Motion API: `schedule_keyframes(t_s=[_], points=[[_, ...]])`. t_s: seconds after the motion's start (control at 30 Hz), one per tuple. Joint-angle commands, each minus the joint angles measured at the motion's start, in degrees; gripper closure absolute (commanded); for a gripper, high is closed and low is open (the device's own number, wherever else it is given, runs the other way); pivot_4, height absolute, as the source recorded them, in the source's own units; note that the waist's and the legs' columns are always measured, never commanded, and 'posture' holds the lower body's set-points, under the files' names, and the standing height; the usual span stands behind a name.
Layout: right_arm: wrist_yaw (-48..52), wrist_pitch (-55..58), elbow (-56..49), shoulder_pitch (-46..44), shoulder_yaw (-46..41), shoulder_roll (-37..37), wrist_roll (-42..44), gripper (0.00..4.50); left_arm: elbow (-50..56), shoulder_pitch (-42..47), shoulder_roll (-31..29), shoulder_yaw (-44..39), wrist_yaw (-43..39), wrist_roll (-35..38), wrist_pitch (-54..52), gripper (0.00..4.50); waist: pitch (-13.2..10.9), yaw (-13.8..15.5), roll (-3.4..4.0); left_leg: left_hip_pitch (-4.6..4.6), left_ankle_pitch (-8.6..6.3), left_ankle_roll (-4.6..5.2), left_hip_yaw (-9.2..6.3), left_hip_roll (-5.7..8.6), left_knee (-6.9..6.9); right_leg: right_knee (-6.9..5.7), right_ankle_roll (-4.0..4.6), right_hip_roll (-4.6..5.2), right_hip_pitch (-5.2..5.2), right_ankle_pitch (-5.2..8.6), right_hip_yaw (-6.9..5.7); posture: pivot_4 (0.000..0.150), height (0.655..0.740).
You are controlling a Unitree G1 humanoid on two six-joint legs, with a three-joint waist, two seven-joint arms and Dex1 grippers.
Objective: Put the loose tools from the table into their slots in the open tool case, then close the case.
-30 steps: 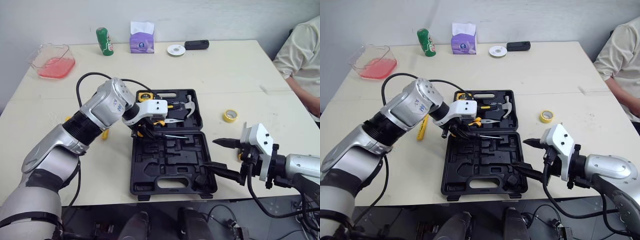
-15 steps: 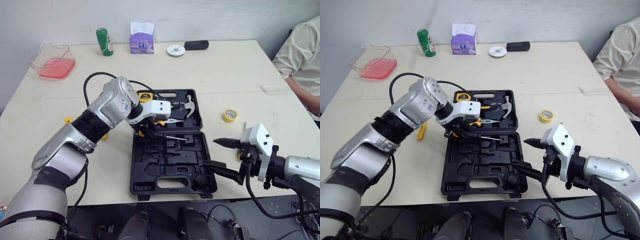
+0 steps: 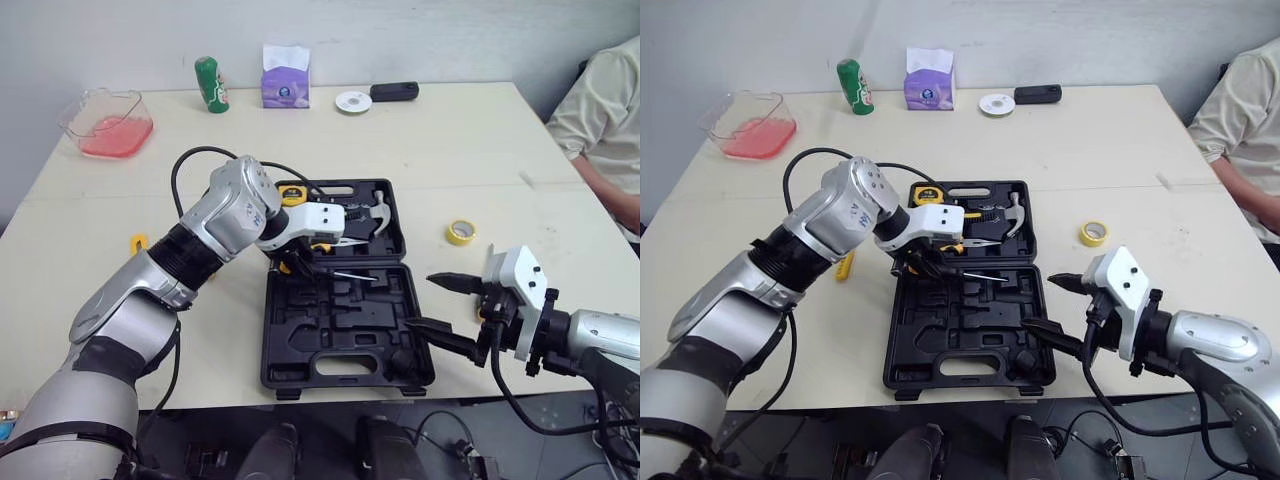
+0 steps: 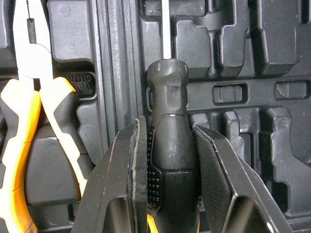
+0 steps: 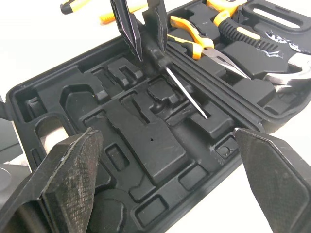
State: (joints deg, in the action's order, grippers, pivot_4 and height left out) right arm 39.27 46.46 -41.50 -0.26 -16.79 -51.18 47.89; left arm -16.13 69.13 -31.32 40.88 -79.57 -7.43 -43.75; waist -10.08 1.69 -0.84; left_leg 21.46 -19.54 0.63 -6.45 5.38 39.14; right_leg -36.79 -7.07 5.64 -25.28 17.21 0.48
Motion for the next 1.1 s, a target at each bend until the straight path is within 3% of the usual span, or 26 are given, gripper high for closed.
schedule_keyframes(t_s=[0.03,0.5,0.57,0.73,0.87,1.0,1.1], points=[[-0.1,-1.1,-1.5,-0.6,-1.5,0.2,1.1,0.0,0.3,-1.5,0.3,2.0,-1.4,-1.3,-3.6,3.49,0.0,0.0,0.0,-0.01,0.0,0.0,0.0,0.0,0.0,0.0,0.0,-0.01,0.01,0.0,0.0,0.15,0.74],[-0.9,-0.8,-1.6,-1.3,-1.5,0.7,2.5,0.0,-1.5,0.2,2.8,1.0,0.1,-1.0,-5.7,3.49,0.0,0.7,0.02,-0.04,-0.01,0.02,-0.02,0.04,0.04,-0.02,0.0,-0.04,0.06,0.0,-0.01,0.15,0.74],[-0.8,-0.8,-1.6,-1.2,-1.5,0.5,2.7,0.0,-0.7,1.3,2.7,-0.8,-0.9,0.4,-6.2,2.43,0.0,1.0,0.02,-0.04,-0.01,0.02,-0.02,0.04,0.06,-0.02,0.0,-0.04,0.06,0.0,-0.01,0.15,0.74],[-0.5,-0.7,-2.2,-0.8,-0.9,0.3,3.2,0.0,1.9,3.0,0.0,-6.5,-1.5,3.2,-3.3,0.29,0.0,1.2,0.0,0.0,-0.01,0.02,-0.03,0.04,0.08,-0.02,-0.01,-0.03,0.04,0.0,-0.01,0.15,0.74],[-0.8,-0.7,-2.3,-1.1,-0.7,0.3,3.7,0.0,4.3,-1.3,-1.5,-12.7,-1.7,7.4,2.9,0.29,0.0,0.8,0.02,-0.02,-0.02,0.0,-0.01,-0.04,0.0,0.0,0.0,0.02,-0.03,0.0,0.06,0.15,0.74],[-0.8,-1.1,-1.9,-1.7,-0.6,0.4,3.8,0.0,4.4,-9.8,-0.1,-20.8,3.1,11.7,11.6,0.29,0.0,0.6,0.03,-0.03,-0.02,-0.01,-0.02,-0.05,0.0,-0.03,0.0,0.04,-0.05,0.0,0.07,0.15,0.74],[-1.0,-1.2,-1.2,-2.7,0.1,0.8,3.8,0.0,1.6,-15.4,3.1,-27.6,5.9,16.6,19.6,1.15,0.0,0.8,0.02,-0.01,-0.02,-0.01,-0.03,-0.05,0.05,-0.02,0.0,0.05,-0.07,0.0,0.06,0.15,0.74]])
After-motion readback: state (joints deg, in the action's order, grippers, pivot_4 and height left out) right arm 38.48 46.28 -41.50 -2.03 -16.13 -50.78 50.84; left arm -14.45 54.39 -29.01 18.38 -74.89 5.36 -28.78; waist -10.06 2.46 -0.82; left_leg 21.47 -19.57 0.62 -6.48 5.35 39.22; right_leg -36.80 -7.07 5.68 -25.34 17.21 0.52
